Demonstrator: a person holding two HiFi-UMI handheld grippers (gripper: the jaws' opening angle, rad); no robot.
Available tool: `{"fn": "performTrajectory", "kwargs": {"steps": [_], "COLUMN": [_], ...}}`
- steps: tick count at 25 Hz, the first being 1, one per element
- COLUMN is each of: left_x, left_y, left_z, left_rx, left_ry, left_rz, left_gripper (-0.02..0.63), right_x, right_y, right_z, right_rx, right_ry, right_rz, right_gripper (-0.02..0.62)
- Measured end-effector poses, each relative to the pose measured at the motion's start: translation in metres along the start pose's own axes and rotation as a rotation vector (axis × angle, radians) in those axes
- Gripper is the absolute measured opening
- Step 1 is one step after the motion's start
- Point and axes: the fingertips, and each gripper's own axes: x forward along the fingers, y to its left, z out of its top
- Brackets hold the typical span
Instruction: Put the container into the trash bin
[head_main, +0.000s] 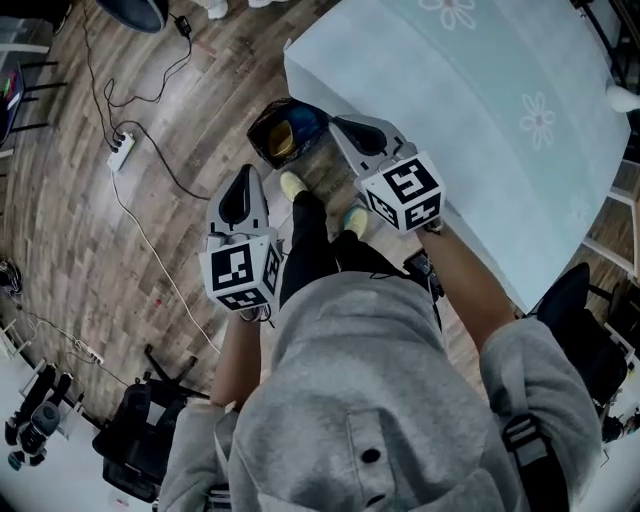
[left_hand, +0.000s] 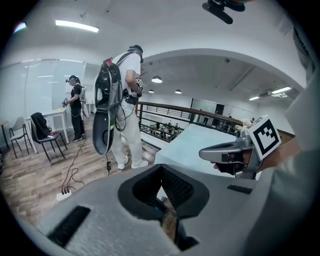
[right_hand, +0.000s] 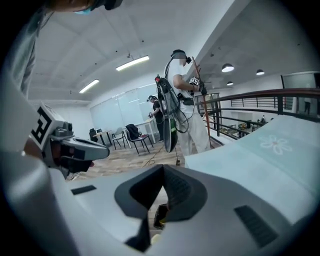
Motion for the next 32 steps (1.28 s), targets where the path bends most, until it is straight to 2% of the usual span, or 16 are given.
{"fn": "performTrajectory", "kwargs": {"steps": [12, 17, 32], "left_x": [-0.024, -0.040, -0.093], "left_y": [-0.108, -0.146, -0.157], "left_z": [0.042, 0.053, 0.041], "left_rx": [0.121, 0.147, 0.150], "left_ry": [-0.099, -0.132, -0.187], "left_rz": [-0.117, -0.136, -0.062], "left_gripper": [0.020, 0.019, 0.019], "right_x": [-0.126, -0.178, -0.222], "right_y": [-0.002, -0.004, 0.005], "right_z": [0.024, 0.030, 0.019], "right_rx": [0.005, -0.010, -0.032], "right_ry": [-0.161, -0.212, -0.253], "right_rz": [-0.064, -0.082, -0.106], "right_gripper": [0.026, 0.026, 0.028]}}
